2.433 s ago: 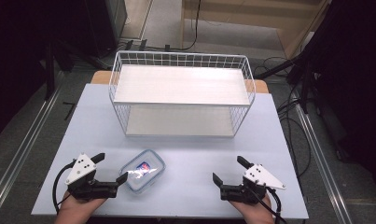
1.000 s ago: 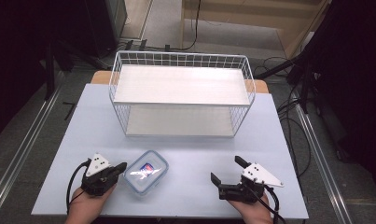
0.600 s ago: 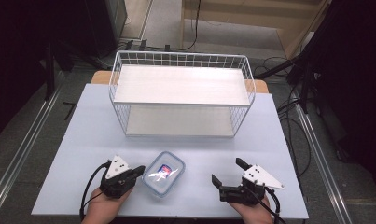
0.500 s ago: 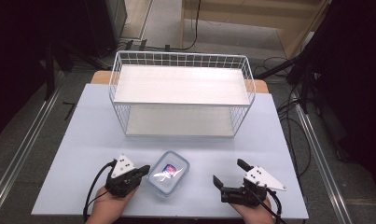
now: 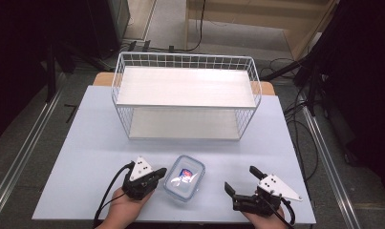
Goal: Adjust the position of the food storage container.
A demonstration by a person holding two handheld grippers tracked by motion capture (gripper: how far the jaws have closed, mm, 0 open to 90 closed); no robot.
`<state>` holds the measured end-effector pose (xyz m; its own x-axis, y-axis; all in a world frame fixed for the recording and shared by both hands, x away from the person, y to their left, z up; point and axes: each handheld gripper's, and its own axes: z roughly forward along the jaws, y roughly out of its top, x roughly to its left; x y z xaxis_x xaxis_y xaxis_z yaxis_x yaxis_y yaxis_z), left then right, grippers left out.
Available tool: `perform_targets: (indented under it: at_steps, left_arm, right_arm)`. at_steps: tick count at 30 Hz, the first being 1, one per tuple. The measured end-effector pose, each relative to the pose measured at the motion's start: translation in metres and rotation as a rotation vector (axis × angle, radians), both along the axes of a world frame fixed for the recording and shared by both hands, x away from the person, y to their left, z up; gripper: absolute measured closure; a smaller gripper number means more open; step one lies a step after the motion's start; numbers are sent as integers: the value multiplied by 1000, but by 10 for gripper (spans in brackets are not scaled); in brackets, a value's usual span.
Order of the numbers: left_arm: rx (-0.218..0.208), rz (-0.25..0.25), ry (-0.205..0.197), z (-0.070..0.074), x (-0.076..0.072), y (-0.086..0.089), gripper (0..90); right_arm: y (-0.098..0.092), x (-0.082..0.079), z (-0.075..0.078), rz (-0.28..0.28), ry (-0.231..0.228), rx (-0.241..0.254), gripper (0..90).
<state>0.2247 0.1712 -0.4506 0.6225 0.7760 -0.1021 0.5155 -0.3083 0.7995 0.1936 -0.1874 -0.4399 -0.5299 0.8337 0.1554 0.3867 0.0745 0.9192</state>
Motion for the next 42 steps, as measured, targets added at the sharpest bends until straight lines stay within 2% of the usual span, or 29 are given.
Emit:
perform_targets:
  at_steps: [3,7,11,12,13,14,15,16,18,19,22,24,25,29,32,33,42]
  left_arm:
    - [-10,14,-9,4,-6,8,900]
    - [-8,-8,-12,7,-23,13,900]
    - [10,-15,4,6,-40,14,900]
    - [10,-15,4,6,-40,14,900]
    - [-8,-17,10,6,-48,13,900]
    - [-8,-17,10,6,-48,13,900]
    - [-20,-47,13,6,-61,7,900]
    - [-20,-47,13,6,-61,7,900]
    - [-22,-77,1,6,-72,-4,900]
    - [-32,-107,-2,4,-77,-16,900]
    - [-45,-123,1,0,-78,-26,900]
    - [-37,-148,21,-8,-78,-40,900]
    - [-23,-176,35,-15,-78,-51,900]
    - [5,-166,38,-23,-76,-60,900]
    - [8,-156,38,-25,-75,-59,900]
    - [8,-136,30,-25,-74,-55,900]
    - [6,-63,31,-26,-64,-37,900]
  right_arm:
    - [1,2,1,3,0,3,0]
    - [4,4,2,11,1,8,0]
    - [10,11,2,32,5,13,3]
    - [10,11,2,32,5,13,3]
    - [13,14,2,38,8,16,12]
    - [13,14,2,38,8,16,12]
    - [17,18,2,48,14,21,14]
    - [17,18,2,48,14,21,14]
    - [21,20,2,58,15,19,16]
    - [23,22,2,61,16,18,17]
    - [26,22,1,67,20,14,17]
    - [26,21,0,68,21,10,17]
    - [24,20,0,63,18,9,17]
    - [18,17,0,47,22,17,17]
    - [15,17,-1,38,23,22,17]
    - [15,17,-1,39,24,23,17]
    - [19,19,0,50,29,24,24]
